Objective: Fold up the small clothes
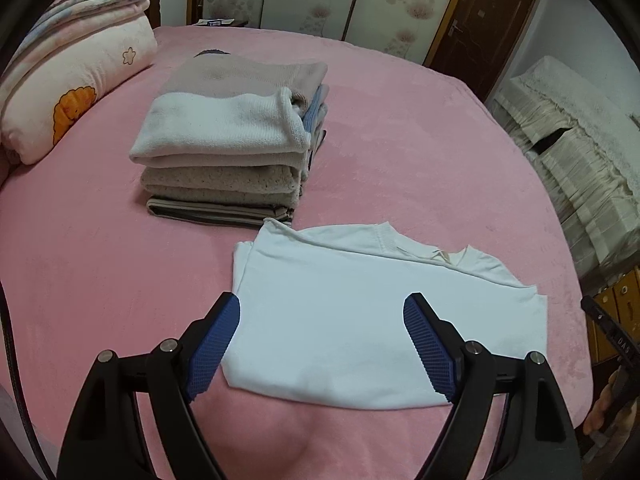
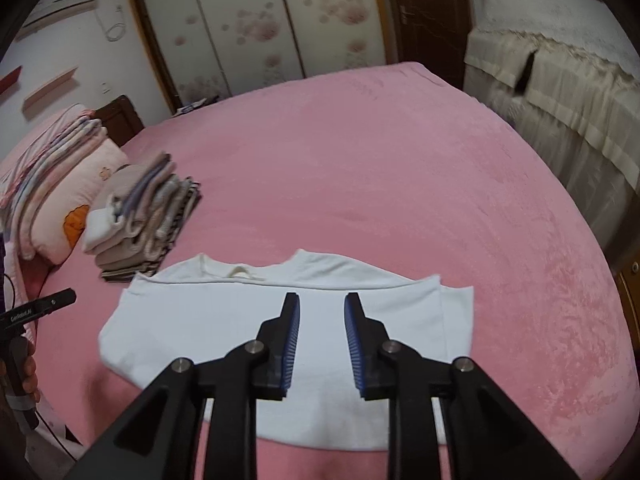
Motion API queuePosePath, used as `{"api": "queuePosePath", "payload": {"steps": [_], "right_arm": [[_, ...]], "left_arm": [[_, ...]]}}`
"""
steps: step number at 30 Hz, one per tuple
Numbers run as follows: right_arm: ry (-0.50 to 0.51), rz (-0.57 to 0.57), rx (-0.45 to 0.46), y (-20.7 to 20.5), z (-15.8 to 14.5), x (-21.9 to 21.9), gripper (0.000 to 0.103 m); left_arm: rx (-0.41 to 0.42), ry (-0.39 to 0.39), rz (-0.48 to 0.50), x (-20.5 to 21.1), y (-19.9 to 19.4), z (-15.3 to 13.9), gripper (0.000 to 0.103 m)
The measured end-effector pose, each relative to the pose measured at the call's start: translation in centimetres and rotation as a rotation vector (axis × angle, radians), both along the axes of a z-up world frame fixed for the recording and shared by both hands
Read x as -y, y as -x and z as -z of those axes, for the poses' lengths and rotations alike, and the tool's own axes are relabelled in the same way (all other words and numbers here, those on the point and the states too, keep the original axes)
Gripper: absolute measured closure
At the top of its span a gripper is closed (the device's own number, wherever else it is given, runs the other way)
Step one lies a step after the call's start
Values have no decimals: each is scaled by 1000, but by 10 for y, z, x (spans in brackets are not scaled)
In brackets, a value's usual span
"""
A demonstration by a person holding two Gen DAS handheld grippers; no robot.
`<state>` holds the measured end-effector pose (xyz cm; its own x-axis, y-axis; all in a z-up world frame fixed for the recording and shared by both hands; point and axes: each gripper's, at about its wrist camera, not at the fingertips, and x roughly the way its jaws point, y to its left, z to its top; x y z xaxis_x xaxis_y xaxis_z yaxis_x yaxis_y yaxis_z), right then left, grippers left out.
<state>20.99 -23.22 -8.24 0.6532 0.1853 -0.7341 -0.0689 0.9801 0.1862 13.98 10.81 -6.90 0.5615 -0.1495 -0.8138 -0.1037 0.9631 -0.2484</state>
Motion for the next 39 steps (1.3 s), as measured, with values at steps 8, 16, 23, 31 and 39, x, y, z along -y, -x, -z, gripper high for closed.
{"api": "queuePosePath", "payload": {"steps": [8, 16, 23, 31, 39], "right_arm": [[17, -66, 43, 21, 0, -41, 80], [42, -82, 13, 27, 36, -68, 80], [48, -84, -21, 34, 71, -87, 80], [69, -106, -44, 42, 102, -103, 80], [58, -101, -27, 39, 112, -106, 80]], "left_arm": [[33, -95, -60, 8, 45, 12, 20], [-6, -2, -163, 0, 73, 70, 20], [-85, 107, -231, -6, 80, 129, 20], [-20, 255, -213, 2, 76, 165, 20], [88, 380, -224, -1, 46, 185, 14]]}}
